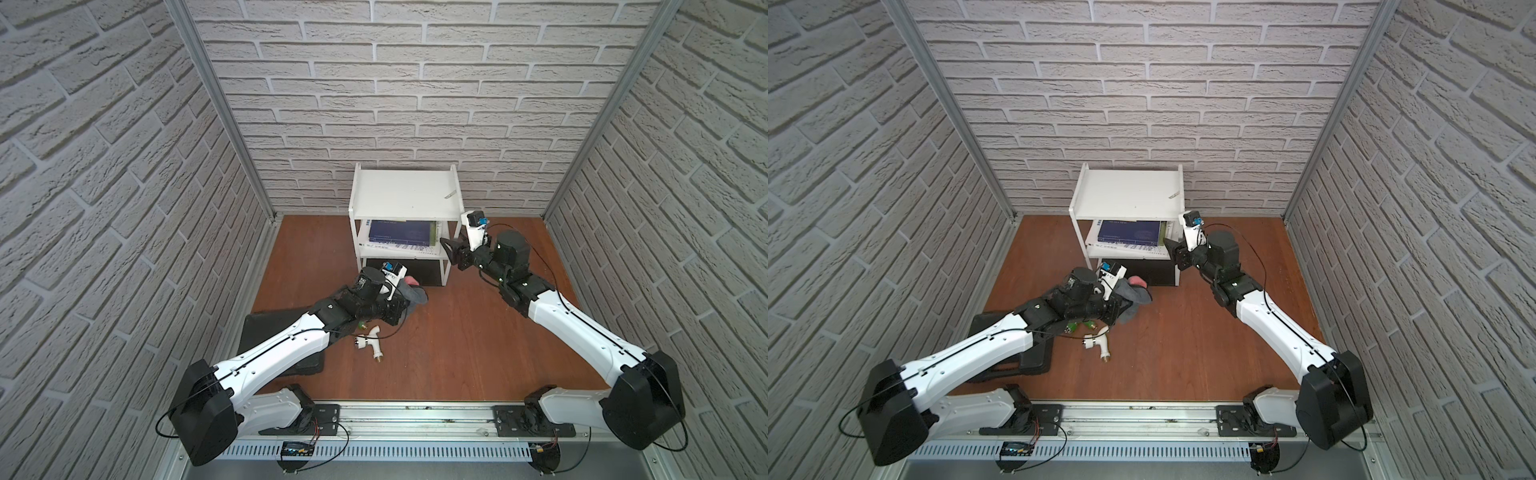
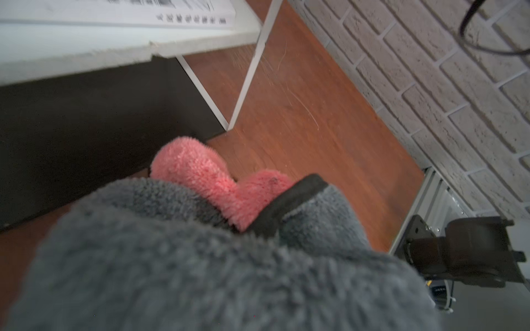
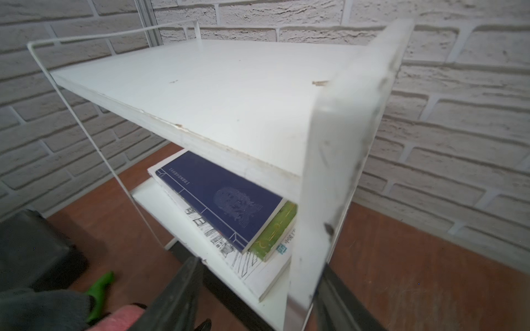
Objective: Wipe the bookshelf clean with a cloth
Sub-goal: Place the cleaning item at the center of the board.
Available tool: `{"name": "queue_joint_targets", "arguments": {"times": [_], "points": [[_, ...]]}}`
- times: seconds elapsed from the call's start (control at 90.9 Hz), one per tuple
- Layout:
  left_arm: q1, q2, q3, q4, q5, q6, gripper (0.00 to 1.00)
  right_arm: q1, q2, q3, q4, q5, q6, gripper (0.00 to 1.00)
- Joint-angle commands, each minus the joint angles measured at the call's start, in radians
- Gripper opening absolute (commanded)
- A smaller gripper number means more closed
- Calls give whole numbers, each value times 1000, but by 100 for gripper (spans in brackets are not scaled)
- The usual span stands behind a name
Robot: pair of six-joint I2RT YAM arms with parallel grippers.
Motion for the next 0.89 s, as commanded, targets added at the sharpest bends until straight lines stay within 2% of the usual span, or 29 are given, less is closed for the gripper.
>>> {"name": "queue_joint_targets", "arguments": {"times": [0.0,0.033,0.088,0.132,0.22,0.385,0.418,0.44,0.528,0.572,0.594,0.66,0.726,0.792,0.88], "points": [[-50,83,46,74,65,17,0,3,-143,-55,7,103,23,94],[-66,126,71,90,71,23,0,-1,-178,-74,-8,210,50,100],[-91,210,130,119,97,36,0,-14,-231,-100,-59,443,112,99],[-108,287,191,134,118,47,0,-40,-271,-118,-117,552,147,99],[-134,455,357,119,137,67,0,-128,-347,-178,-192,628,213,99],[-170,723,677,13,176,84,0,-289,-454,-278,-233,607,299,99],[-179,762,731,-14,179,96,6,-310,-465,-292,-231,594,300,99],[-188,789,763,-40,175,105,14,-323,-470,-299,-227,583,299,99],[-222,878,908,-192,116,173,62,-351,-483,-319,-212,564,289,99],[-242,925,996,-314,16,215,87,-357,-480,-326,-206,558,283,99],[-251,948,1037,-388,-37,234,95,-359,-479,-327,-204,556,281,99],[-262,1011,1176,-599,-172,273,98,-361,-475,-338,-191,551,281,99],[-262,1039,1252,-798,-201,314,98,-364,-470,-352,-171,543,284,99],[-264,997,1220,-865,-217,348,98,-365,-463,-360,-152,535,286,99],[-263,881,1119,-848,-257,358,98,-367,-450,-364,-144,531,288,99]]}}
